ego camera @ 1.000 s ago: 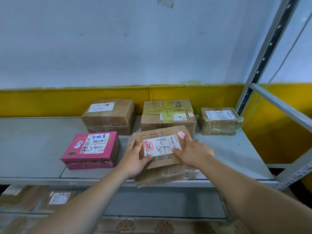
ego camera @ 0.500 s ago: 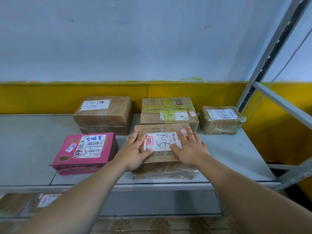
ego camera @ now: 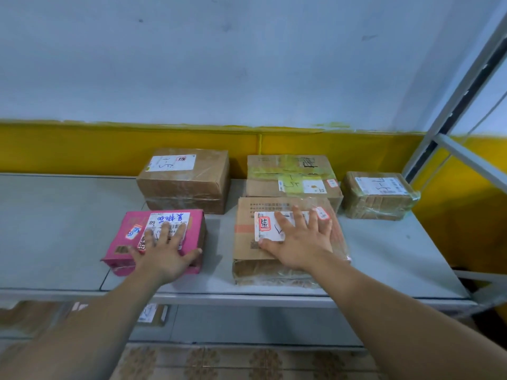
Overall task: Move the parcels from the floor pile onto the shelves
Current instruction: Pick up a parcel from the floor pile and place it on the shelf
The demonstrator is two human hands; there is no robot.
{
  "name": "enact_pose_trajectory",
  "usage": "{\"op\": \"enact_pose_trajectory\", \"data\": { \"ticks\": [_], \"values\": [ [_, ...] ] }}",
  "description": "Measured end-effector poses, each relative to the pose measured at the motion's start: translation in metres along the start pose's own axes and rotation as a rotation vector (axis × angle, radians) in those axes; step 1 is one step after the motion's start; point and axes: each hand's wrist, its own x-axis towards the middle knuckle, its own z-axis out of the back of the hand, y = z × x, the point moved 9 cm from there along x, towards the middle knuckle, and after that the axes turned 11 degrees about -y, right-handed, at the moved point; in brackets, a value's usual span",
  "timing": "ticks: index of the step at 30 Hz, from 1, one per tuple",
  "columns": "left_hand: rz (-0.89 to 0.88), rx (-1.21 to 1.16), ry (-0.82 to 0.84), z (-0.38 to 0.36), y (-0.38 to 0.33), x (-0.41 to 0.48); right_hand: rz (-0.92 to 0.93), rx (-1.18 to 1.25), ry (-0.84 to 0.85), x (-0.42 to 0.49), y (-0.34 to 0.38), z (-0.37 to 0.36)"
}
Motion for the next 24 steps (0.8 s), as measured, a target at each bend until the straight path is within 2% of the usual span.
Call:
{"op": "enact_pose_trajectory", "data": {
  "ticks": [13, 24],
  "values": [
    [-0.051, -0.02, -0.001, 0.003, -0.003, -0.002, -0.074, 0.007, -0.038, -0.014, -0.006, 0.0],
    [-0.116, 0.086, 0.008, -0.001, -0.014, -0.008, 0.003, -0.039, -0.04, -0.011, -0.003, 0.001]
  ]
}}
